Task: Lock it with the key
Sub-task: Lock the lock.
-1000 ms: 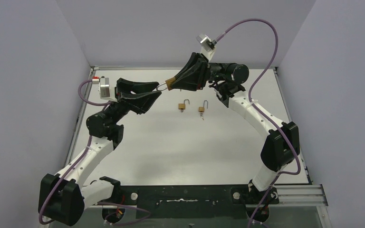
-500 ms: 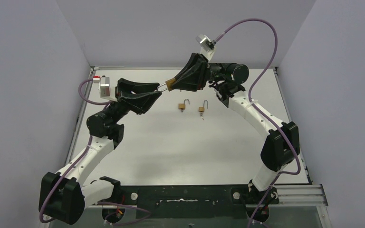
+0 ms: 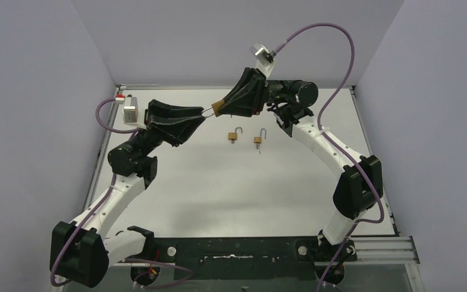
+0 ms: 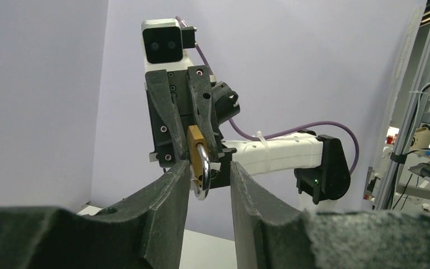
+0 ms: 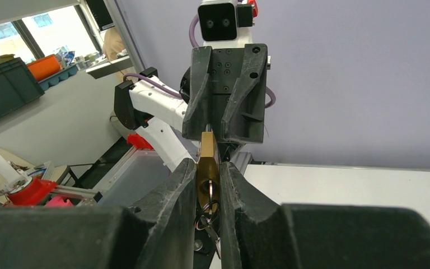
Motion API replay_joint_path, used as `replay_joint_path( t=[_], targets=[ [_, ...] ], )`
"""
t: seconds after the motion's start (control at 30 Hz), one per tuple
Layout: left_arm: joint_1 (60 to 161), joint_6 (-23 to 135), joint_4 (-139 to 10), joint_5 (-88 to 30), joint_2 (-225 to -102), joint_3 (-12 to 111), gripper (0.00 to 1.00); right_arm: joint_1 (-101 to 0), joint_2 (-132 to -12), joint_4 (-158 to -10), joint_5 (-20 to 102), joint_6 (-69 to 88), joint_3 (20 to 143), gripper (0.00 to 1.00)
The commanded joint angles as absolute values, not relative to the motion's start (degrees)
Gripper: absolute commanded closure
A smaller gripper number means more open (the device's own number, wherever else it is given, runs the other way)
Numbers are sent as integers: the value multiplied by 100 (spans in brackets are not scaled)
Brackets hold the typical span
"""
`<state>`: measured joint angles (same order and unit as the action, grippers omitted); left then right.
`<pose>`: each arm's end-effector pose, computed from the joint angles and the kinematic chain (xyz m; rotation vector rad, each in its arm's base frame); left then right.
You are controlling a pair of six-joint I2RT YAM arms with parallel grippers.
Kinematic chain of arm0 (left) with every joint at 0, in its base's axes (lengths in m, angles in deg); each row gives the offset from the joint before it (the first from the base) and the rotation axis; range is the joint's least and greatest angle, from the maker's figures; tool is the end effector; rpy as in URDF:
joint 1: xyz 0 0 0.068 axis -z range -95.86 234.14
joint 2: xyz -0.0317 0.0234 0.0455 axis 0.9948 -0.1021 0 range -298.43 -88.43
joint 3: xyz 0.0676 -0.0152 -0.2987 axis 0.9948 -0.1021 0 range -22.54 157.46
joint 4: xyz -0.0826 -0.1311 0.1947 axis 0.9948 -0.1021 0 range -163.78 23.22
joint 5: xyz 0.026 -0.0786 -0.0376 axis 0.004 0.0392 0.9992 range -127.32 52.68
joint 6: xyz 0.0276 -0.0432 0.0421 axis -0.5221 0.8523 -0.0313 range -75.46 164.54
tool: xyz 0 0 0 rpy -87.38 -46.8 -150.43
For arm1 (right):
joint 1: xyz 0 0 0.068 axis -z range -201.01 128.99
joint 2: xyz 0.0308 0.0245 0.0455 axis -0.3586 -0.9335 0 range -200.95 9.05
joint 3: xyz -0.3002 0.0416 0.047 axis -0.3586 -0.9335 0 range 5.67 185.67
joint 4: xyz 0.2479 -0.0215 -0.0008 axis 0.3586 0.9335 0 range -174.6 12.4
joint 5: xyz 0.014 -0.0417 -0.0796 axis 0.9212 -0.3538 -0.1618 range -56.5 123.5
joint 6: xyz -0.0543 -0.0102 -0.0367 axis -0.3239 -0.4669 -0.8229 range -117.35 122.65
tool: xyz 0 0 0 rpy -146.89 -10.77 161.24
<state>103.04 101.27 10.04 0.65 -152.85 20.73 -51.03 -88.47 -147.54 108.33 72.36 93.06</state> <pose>0.1727 -0.0933 0.4508 0.4617 0.8274 -1.4280 0.2781 0.2193 0.4981 -1.1877 1.1304 1.8253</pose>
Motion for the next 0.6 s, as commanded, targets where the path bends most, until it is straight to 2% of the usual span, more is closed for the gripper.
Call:
replay_joint_path(
  t=[0.0, 0.17, 0.33, 0.47, 0.57],
  targets=[
    [10269, 10305, 1294, 280, -15296, 2409, 71, -5076, -8903, -14939, 10751, 7271, 9633, 100],
    [10277, 10308, 1234, 361, -15294, 2445, 74, -5071, -8913, -14928, 10718, 7262, 9643, 100],
    [10280, 10303, 1118, 468, -15298, 2456, 90, -5063, -8921, -14917, 10705, 7252, 9660, 100],
    [10277, 10281, 1075, 467, -15293, 2416, 89, -5063, -8921, -14910, 10712, 7251, 9684, 100],
    [10278, 10290, 1041, 473, -15307, 2427, 80, -5063, -8930, -14905, 10720, 7252, 9680, 100]
  ],
)
